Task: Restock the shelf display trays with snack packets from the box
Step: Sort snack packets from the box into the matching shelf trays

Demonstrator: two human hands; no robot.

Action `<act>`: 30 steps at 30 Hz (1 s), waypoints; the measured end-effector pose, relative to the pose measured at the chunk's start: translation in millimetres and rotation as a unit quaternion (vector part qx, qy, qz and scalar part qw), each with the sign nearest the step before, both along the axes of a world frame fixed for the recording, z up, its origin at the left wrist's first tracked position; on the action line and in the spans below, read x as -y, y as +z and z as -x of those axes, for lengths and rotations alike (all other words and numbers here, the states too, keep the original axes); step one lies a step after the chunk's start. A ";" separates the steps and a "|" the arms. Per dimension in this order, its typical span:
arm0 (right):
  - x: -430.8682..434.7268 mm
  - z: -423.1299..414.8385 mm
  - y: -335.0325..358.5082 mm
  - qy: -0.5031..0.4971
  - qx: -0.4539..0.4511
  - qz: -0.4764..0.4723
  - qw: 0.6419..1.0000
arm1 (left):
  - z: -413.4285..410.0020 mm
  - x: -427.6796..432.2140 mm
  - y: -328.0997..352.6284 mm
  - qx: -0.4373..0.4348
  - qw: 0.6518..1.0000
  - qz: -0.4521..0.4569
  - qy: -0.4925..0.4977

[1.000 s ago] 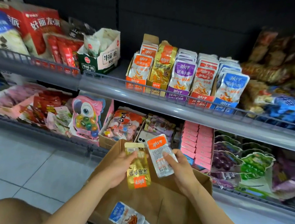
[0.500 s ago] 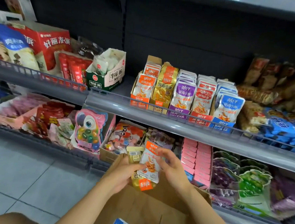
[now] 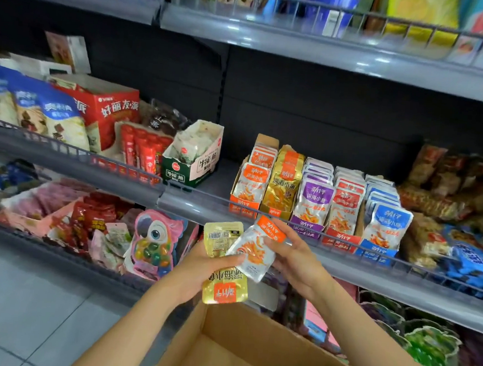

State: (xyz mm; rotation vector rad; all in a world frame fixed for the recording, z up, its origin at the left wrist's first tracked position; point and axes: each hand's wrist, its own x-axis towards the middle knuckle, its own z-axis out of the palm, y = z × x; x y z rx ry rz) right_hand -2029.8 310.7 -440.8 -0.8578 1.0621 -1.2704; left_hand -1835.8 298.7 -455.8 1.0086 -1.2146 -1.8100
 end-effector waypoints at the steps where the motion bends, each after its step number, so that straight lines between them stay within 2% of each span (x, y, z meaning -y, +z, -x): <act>1: 3.6 -0.9 4.2 0.009 0.010 -0.002 1.000 | -0.7 3.3 4.8 0.000 1.000 0.007 0.003; 5: 16.6 -1.6 17.6 0.023 0.024 0.000 0.999 | -1.2 17.6 15.7 0.003 1.000 0.017 0.015; 9: 39.1 3.7 34.2 -0.020 -0.101 0.048 0.994 | 0.2 36.1 21.6 0.039 0.999 0.028 0.024; 11: 59.1 8.9 48.1 -0.076 -0.165 0.081 0.980 | 1.7 45.3 28.8 0.025 0.999 0.009 0.030; 14: 92.5 14.4 71.3 -0.161 -0.262 0.136 0.942 | 0.9 61.9 38.8 -0.002 0.999 -0.005 0.038; 16: 113.4 15.0 80.0 -0.181 -0.309 0.175 0.917 | 0.3 73.0 41.3 -0.007 0.999 -0.008 0.046; 19: 138.7 12.0 76.2 -0.169 -0.374 0.181 0.894 | 0.0 82.8 42.9 -0.010 0.998 -0.014 0.055; 22: 150.7 7.6 61.7 -0.105 -0.458 0.161 0.868 | 0.8 86.4 42.8 -0.008 0.997 -0.026 0.072; 25: 150.5 4.0 57.1 -0.068 -0.599 0.150 0.784 | -0.5 89.3 42.7 -0.001 0.994 -0.027 0.104; 26: 148.9 2.9 58.2 -0.085 -0.614 0.150 0.770 | -0.9 91.1 42.5 0.001 0.993 -0.019 0.115; 28: 139.0 -1.0 63.6 -0.138 -0.581 0.171 0.784 | -1.1 93.4 43.3 0.001 0.991 0.002 0.136; 30: 123.0 -6.8 66.2 -0.154 -0.496 0.195 0.832 | 0.4 93.6 46.0 -0.008 0.988 0.013 0.153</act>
